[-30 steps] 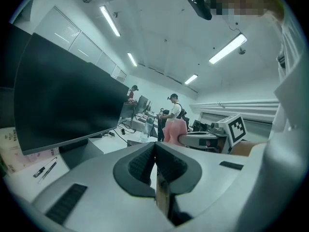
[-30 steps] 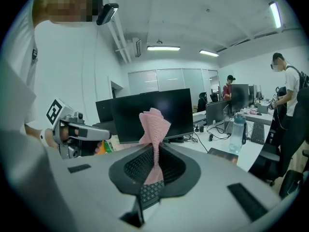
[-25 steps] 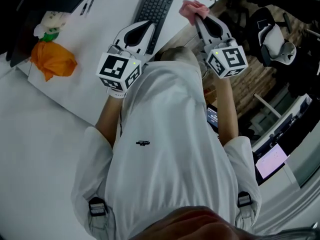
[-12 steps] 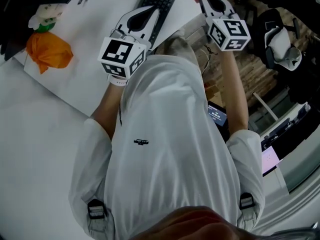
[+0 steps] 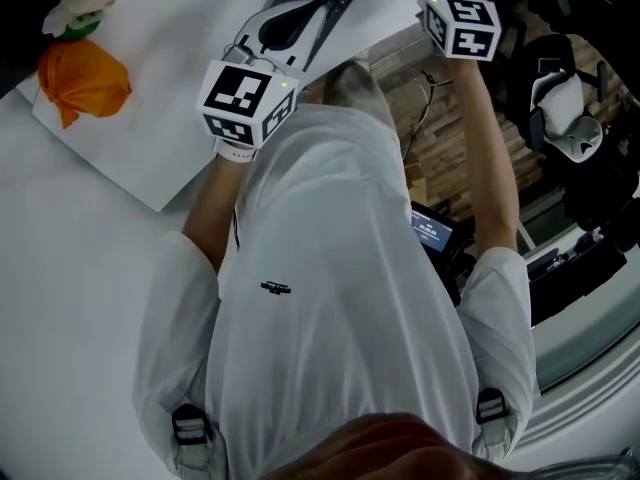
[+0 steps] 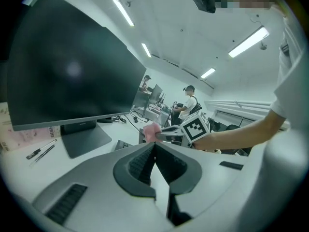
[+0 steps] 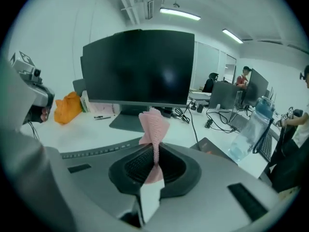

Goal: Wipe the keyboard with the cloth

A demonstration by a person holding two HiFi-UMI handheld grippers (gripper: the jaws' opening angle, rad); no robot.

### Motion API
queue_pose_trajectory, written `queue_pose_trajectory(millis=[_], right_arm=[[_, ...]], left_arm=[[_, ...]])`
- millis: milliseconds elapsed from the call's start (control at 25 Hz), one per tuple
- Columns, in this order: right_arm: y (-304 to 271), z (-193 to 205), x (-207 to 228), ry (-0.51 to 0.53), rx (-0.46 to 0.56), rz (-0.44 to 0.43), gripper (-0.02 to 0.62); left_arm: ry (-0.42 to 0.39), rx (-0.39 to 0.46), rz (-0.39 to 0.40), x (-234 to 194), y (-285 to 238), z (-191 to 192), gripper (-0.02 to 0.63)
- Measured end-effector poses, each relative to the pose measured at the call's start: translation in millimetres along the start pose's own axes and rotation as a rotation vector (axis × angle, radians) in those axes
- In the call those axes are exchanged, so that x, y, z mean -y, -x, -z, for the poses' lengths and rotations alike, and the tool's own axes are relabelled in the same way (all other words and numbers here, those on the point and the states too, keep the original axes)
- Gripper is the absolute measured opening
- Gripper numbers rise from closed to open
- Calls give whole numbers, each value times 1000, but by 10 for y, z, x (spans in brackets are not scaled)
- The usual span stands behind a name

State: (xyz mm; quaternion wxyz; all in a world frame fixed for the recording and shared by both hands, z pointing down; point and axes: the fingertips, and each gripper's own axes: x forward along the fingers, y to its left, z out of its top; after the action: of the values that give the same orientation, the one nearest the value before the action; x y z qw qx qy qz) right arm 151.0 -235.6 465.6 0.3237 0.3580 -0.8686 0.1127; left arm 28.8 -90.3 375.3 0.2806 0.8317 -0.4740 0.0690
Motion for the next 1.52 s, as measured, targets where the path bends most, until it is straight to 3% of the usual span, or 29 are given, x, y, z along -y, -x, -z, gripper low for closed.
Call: queue_pose_trajectory(millis=[520,840,1120,1520], right_arm=[[-709,399,430,402,-262,142,31],[-991,733,226,396,-388,34,31],[-1027,910,-29,463,-447,-66,31],[-906,1017,-279,495,-487,-118,31]], left_arm=[[34,-47,-25,-68,-130,184,19],[49,-69,-46,-105,-92,275,19],[65,-73,-41,-131,-67,321,20],[65,-66,-28,-142,-19,308,19]])
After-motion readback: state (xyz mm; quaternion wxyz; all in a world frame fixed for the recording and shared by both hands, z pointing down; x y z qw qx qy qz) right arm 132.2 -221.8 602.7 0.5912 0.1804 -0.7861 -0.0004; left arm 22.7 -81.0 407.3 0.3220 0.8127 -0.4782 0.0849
